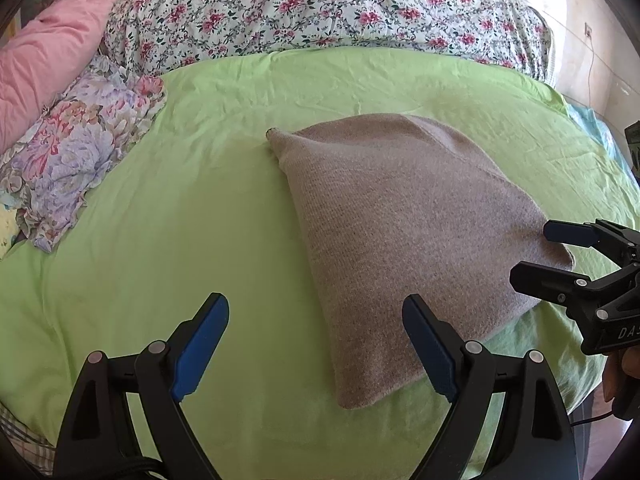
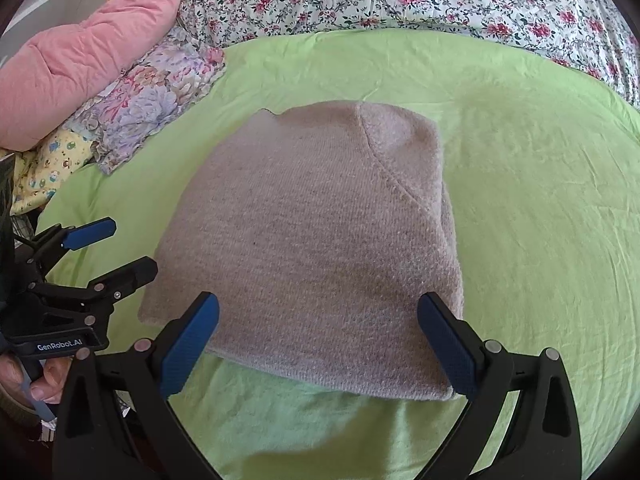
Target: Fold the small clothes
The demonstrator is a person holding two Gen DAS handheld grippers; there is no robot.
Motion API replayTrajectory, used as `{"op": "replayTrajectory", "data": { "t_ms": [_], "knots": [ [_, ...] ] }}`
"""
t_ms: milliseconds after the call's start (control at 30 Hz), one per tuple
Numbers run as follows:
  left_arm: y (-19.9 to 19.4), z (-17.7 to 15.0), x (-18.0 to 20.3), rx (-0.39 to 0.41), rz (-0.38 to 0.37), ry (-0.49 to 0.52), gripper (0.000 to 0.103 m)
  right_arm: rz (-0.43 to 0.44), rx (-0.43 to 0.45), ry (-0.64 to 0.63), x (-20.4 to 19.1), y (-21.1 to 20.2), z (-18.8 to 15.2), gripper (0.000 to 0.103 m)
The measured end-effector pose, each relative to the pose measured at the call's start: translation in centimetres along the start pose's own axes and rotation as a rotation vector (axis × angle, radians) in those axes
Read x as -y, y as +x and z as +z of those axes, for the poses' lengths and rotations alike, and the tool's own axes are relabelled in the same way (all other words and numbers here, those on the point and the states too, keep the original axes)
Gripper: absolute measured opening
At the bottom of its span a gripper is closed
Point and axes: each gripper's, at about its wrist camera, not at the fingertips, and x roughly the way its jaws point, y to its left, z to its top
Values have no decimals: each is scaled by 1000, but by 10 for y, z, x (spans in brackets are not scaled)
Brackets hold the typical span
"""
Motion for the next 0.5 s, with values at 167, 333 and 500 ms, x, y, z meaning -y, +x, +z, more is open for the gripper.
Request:
{"op": "replayTrajectory", "data": {
  "t_ms": [167,333,500],
  "knots": [
    [0,1,1,-5,0,-4,89,5,-4,9,4,3,5,100],
    [1,2,3,-12,-3,-6,90,7,-5,13,6,4,6,100],
    [0,2,4,-10,0,-9,90,8,-5,11,6,4,7,100]
  ]
}}
